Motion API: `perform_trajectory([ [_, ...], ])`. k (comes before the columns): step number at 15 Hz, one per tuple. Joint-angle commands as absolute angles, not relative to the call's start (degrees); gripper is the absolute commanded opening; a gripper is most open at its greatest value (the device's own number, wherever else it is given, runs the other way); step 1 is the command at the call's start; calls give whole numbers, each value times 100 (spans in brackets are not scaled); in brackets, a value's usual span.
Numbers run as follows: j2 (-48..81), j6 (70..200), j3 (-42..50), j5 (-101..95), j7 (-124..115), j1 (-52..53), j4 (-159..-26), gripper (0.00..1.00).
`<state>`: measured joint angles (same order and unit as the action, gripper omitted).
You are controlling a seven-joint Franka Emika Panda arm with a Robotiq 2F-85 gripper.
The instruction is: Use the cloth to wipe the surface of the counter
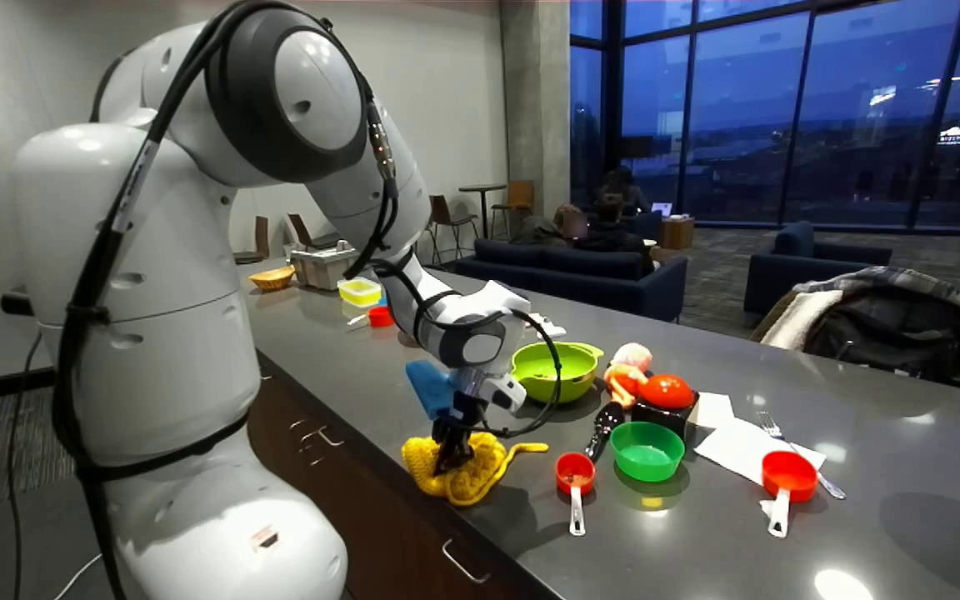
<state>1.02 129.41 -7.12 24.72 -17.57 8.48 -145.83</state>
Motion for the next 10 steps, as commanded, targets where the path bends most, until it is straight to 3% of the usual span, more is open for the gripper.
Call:
perform_trajectory([
  [1, 5, 12935, -729, 1822, -2046, 825, -14574, 5],
  [10, 474, 12840, -843, 1240, -1902, 913, -13796, 5],
])
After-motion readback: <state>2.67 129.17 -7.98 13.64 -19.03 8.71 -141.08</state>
